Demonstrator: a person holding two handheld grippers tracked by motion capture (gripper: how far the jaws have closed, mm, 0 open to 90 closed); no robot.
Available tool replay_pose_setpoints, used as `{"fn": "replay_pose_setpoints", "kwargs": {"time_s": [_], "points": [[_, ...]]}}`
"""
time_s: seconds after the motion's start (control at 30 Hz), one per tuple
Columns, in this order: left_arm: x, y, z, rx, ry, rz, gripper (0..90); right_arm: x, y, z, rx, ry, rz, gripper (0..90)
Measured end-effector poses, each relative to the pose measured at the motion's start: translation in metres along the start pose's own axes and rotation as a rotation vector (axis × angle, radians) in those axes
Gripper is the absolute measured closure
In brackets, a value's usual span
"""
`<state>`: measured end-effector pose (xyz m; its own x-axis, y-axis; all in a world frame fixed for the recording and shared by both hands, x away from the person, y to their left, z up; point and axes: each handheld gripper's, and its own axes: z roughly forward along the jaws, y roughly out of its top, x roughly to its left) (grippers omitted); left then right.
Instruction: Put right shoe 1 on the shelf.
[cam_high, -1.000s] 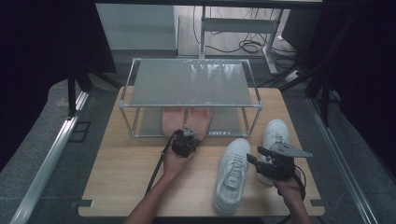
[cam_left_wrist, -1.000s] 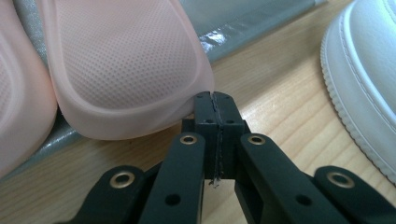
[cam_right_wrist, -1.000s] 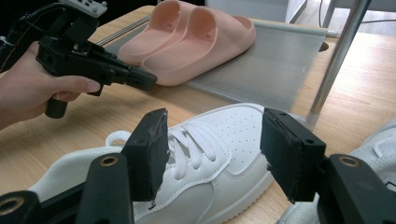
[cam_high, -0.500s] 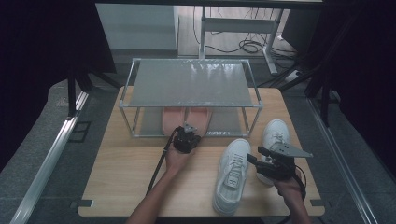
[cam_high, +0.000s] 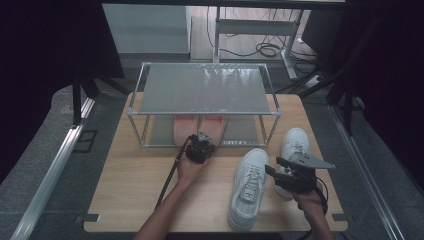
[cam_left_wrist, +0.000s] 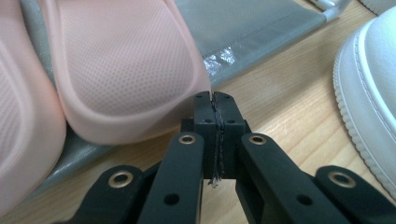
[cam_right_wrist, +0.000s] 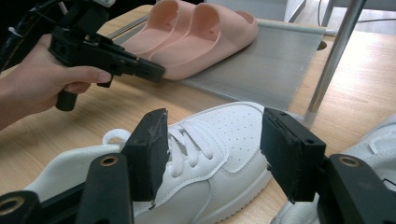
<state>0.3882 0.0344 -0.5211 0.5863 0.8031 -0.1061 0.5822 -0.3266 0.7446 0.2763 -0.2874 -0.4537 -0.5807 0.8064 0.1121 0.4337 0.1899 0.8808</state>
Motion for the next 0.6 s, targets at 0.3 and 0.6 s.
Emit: {"fn": "replay_pose_setpoints", "kwargs": {"time_s": [0.3,0.6], "points": [[0.008,-0.009,-0.007,-0.001,0.019,-0.004,90.0,0.001,0.001,0.0,-0.001,0.001,-0.001,41.9],[0.013,-0.006,0.001,0.003,0.021,-0.016,90.0,-0.001,0.0,-0.001,-0.003,-0.001,0.003,41.9]]}}
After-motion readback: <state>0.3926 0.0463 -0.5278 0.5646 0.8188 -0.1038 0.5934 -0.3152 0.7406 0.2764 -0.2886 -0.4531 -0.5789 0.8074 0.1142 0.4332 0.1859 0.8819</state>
